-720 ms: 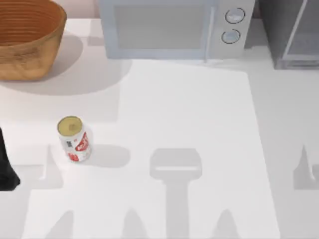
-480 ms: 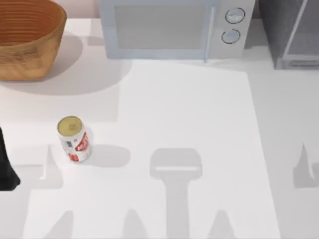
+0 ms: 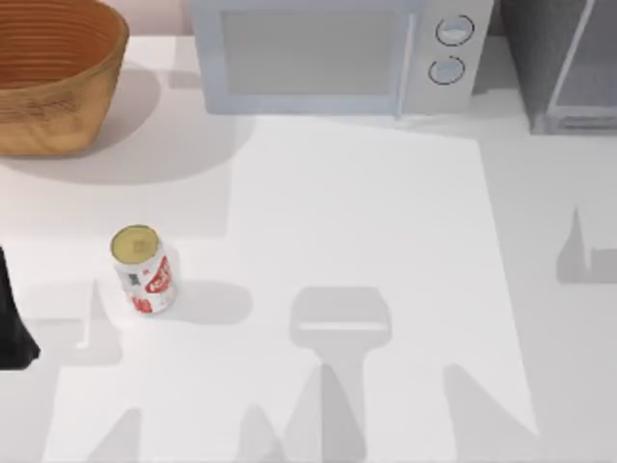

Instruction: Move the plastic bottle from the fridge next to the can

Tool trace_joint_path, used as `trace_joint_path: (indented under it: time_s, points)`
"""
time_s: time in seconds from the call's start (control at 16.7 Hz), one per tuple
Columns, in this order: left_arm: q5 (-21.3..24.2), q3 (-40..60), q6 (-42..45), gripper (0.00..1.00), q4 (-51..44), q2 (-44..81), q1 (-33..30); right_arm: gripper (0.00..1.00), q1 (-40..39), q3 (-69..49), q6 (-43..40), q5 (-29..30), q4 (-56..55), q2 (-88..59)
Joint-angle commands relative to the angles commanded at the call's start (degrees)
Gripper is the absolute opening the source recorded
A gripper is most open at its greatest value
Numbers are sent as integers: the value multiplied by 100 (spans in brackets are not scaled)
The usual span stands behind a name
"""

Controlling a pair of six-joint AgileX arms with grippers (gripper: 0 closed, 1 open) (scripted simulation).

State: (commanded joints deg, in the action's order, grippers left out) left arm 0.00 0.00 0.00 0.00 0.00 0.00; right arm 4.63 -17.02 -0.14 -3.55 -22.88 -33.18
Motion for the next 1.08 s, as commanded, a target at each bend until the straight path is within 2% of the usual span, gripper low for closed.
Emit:
trace_joint_path:
  time_s: [0.6,0.84,1.08]
  points:
    - [0,0,0,100,0,0,0,100,668,-2489,-3,-589,-3390,-6741]
    - [0,0,0,100,0,0,0,100,857,-3203,-8,-739,-4347,-8342]
    - [0,0,0,100,0,0,0,100,937,-3522,-11,-802,-4769,-8970]
